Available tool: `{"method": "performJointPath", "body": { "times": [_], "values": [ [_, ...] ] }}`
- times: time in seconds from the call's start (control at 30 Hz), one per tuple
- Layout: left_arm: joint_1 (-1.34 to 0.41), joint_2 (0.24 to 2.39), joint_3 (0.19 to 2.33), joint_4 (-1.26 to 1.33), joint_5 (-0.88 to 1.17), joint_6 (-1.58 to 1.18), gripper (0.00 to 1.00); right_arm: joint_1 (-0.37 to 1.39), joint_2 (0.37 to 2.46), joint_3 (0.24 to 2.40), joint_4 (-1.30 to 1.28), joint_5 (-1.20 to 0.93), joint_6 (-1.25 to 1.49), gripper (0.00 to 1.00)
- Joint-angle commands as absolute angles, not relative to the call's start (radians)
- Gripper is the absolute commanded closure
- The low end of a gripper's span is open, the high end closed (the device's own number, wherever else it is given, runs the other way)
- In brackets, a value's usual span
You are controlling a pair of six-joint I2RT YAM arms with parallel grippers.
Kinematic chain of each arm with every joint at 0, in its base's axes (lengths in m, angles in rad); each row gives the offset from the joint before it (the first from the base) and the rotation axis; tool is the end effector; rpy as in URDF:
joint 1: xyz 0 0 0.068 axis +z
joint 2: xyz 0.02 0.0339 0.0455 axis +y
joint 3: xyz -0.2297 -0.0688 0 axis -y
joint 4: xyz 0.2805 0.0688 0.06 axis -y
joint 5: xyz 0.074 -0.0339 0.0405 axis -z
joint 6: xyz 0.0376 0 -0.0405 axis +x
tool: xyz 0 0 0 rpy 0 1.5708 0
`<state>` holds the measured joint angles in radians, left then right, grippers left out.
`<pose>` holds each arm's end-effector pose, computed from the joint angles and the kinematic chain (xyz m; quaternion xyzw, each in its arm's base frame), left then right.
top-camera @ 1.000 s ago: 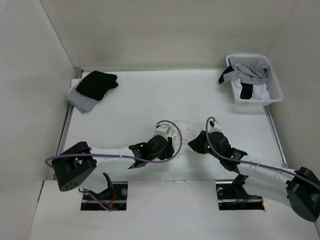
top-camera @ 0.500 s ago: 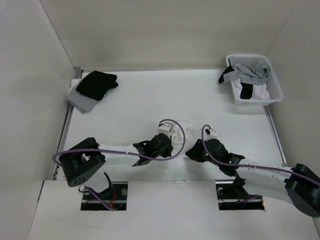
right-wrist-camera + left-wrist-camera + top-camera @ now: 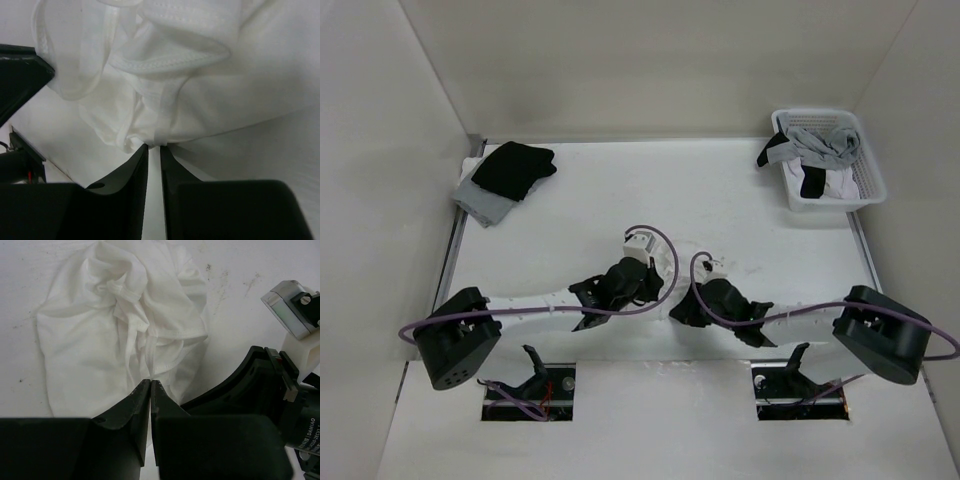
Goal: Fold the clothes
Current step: Flatten the tank top out
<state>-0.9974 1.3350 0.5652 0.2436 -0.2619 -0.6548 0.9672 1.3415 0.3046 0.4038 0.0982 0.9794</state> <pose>0.1736 -0.2509 0.1293 0.0823 0.8578 -0.2870 0.4184 0.1461 0.2054 0.0603 0.0276 0.8909 0.3485 0.2901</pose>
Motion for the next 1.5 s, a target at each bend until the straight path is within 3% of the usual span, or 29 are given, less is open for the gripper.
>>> {"method": "performJointPath", "body": {
  "times": [0.0,0.1,0.17,0.43,0.63,0.9,1.07,1.17,1.37,1.47],
  "values": [
    [-0.984,1.286,0.549,0.270,-0.252,-0.653,0.96,0.978,1.390,0.322,0.466,0.136,1.009,0.83],
    [-0.973,1.258,0.555,0.261,-0.247,-0.647,0.96,0.978,1.372,0.325,0.451,0.170,1.014,0.95],
    [-0.964,1.237,0.563,0.242,-0.247,-0.644,0.97,0.978,1.329,0.321,0.442,0.178,1.009,0.97],
    [-0.884,1.005,0.613,0.108,-0.252,-0.617,0.98,1.028,0.893,0.423,0.047,0.198,0.927,0.97],
    [-0.837,0.761,0.730,-0.049,-0.275,-0.581,0.98,1.073,0.594,0.635,-0.253,0.253,0.839,0.97],
    [-0.870,0.595,0.972,-0.176,-0.314,-0.511,0.98,1.359,0.563,0.978,-0.370,0.376,0.684,0.97],
    [-0.858,0.565,0.957,-0.176,-0.377,-0.505,0.98,1.556,0.586,0.990,-0.353,0.553,0.637,0.94],
    [-0.815,0.595,0.885,-0.154,-0.417,-0.509,0.97,1.457,0.624,0.896,-0.392,0.577,0.673,0.91],
    [-0.691,0.716,0.758,-0.026,-0.333,-0.529,0.97,1.032,0.646,0.580,-0.542,0.471,0.906,0.93],
    [-0.619,0.796,0.735,0.012,-0.232,-0.590,0.97,0.958,0.630,0.483,-0.412,0.416,0.901,0.78]
  ]
}}
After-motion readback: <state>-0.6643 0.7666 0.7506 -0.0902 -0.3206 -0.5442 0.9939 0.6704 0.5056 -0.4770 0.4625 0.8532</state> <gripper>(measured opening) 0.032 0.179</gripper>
